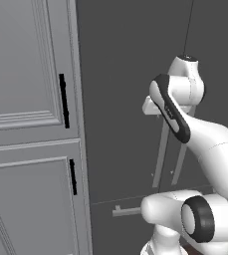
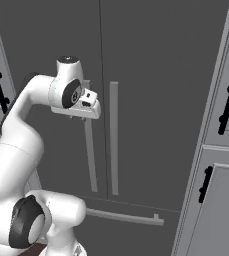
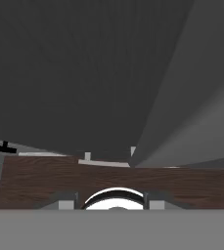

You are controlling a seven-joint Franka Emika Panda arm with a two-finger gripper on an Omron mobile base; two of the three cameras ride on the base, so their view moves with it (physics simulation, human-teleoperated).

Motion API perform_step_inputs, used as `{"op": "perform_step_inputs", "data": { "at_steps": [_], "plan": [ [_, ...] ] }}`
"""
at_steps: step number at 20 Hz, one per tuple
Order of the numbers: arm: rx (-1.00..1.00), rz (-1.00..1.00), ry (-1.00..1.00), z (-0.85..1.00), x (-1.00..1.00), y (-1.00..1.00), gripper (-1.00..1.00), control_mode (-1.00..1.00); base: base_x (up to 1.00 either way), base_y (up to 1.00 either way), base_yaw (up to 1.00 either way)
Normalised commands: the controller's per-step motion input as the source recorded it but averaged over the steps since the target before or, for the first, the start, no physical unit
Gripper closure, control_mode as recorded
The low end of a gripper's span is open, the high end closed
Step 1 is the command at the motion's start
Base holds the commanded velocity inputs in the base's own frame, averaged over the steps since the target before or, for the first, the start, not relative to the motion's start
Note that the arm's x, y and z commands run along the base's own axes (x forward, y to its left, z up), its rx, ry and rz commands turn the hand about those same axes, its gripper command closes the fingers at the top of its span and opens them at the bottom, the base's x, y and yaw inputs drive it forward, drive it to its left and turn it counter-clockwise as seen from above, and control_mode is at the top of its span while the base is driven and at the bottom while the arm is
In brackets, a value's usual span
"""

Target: Take the strawberry from the fridge and place it on top of the pancake, located on the dining counter.

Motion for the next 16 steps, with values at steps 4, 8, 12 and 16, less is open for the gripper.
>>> {"op": "perform_step_inputs", "data": {
  "at_steps": [4,8,12,16],
  "plan": [
    [0.01,0.0,0.01,0.0,-0.01,0.0,-1.0,1.0,0.0,0.0,0.0],
    [0.0,0.0,0.0,0.0,0.0,0.0,-1.0,1.0,-0.25,0.0,0.0],
    [0.0,0.0,0.0,0.0,0.0,0.0,-1.0,1.0,-0.54,0.0,0.0],
    [0.0,0.0,0.0,0.0,0.0,0.0,-1.0,1.0,-0.64,-0.03,0.0]
  ]
}}
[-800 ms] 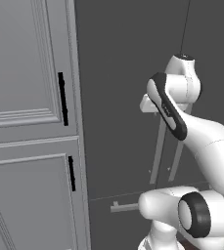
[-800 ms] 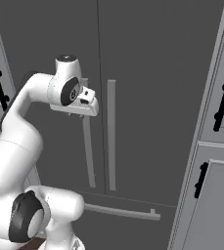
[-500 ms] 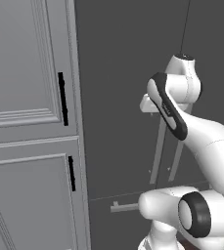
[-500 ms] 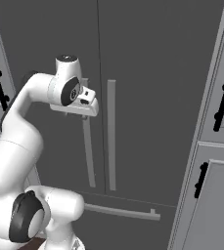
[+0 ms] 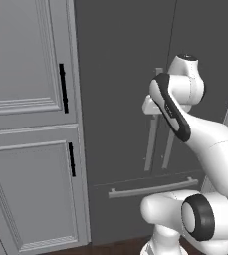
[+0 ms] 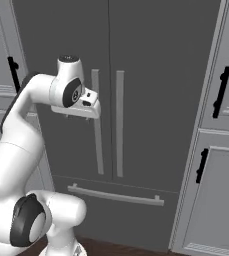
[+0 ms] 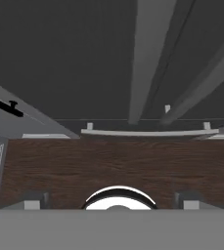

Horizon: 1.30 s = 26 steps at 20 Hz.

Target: Take the strawberry from the fridge and place it on top of the pancake, located on the dining counter.

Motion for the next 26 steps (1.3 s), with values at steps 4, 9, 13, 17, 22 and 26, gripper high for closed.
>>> {"op": "perform_step_inputs", "data": {
  "at_steps": [4,9,13,17,22,26],
  "plan": [
    [0.0,0.0,0.0,0.0,0.0,0.0,-1.0,1.0,-0.69,-0.12,0.0],
    [0.0,0.0,0.0,0.0,0.0,0.0,-1.0,1.0,-0.24,-0.26,0.0],
    [0.0,0.0,0.0,0.0,0.0,0.0,-1.0,1.0,0.0,-0.47,0.0],
    [0.0,0.0,0.0,0.0,0.0,0.0,-1.0,1.0,0.0,-0.39,0.0],
    [0.0,0.0,0.0,0.0,0.0,0.0,-1.0,1.0,-0.09,-0.08,0.0],
    [0.0,0.0,0.0,0.0,0.0,0.0,-1.0,1.0,-0.36,0.0,0.0]
  ]
}}
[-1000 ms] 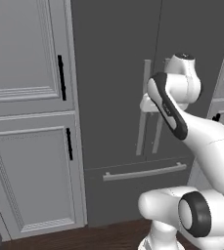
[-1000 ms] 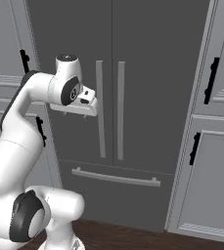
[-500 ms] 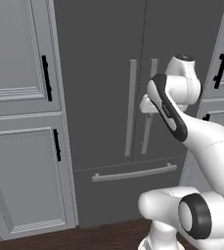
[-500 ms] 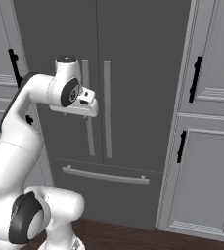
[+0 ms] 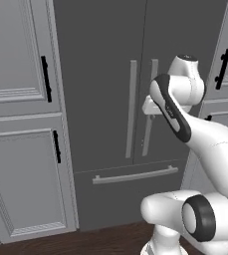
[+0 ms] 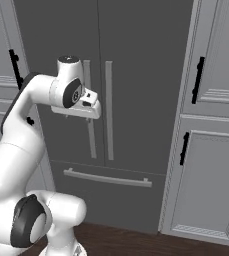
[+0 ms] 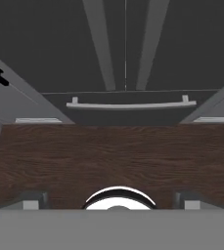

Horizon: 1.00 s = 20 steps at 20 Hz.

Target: Take the strawberry from the fridge and place it on top of the pancake, located on the dining counter.

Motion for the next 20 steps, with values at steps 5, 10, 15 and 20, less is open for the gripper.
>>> {"op": "perform_step_inputs", "data": {
  "at_steps": [5,10,15,20],
  "plan": [
    [0.0,0.0,0.0,0.0,0.0,0.0,-1.0,1.0,-0.47,0.0,0.0],
    [0.0,0.0,0.0,0.0,0.0,0.0,-1.0,1.0,-0.31,0.0,0.0],
    [0.0,0.0,0.0,0.0,0.11,0.0,-1.0,-1.0,0.0,0.0,0.0],
    [0.0,0.01,-0.46,0.01,0.78,-0.2,-1.0,-1.0,0.0,0.0,0.0]
  ]
}}
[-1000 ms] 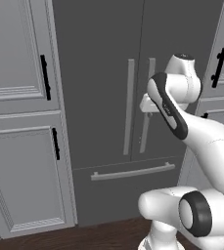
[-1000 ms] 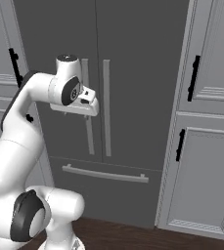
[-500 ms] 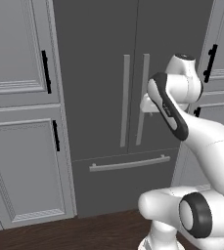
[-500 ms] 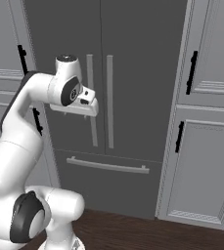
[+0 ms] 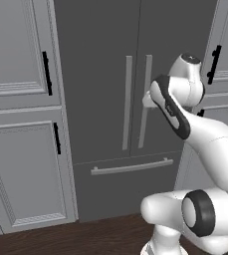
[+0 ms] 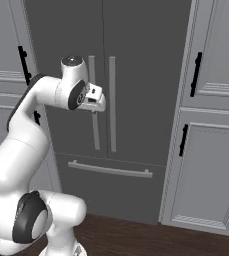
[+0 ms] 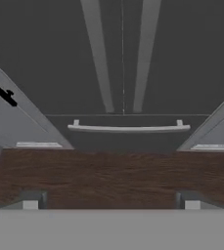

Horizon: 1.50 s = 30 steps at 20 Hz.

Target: Take the strawberry from the fridge and place it on top of the pancake, located on the dining counter.

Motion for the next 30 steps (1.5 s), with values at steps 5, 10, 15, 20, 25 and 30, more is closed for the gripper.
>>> {"op": "perform_step_inputs", "data": {
  "at_steps": [5,10,15,20,25,30],
  "plan": [
    [-0.04,0.0,-0.33,-0.01,0.98,-0.13,-1.0,-1.0,0.0,0.0,0.0],
    [-0.06,-0.01,-0.11,-0.03,0.98,-0.33,-1.0,-1.0,0.0,0.0,0.0],
    [0.0,-0.01,0.01,-0.05,0.77,-0.14,-1.0,-1.0,0.0,0.0,0.0],
    [0.0,-0.04,0.01,-0.05,0.83,-0.09,-1.0,-1.0,0.0,0.0,0.0],
    [0.0,-0.11,0.0,-0.08,0.76,-0.03,-1.0,-1.0,0.0,0.0,0.0],
    [0.0,-0.05,0.0,-0.11,0.69,-0.13,-1.0,-1.0,0.0,0.0,0.0]
  ]
}}
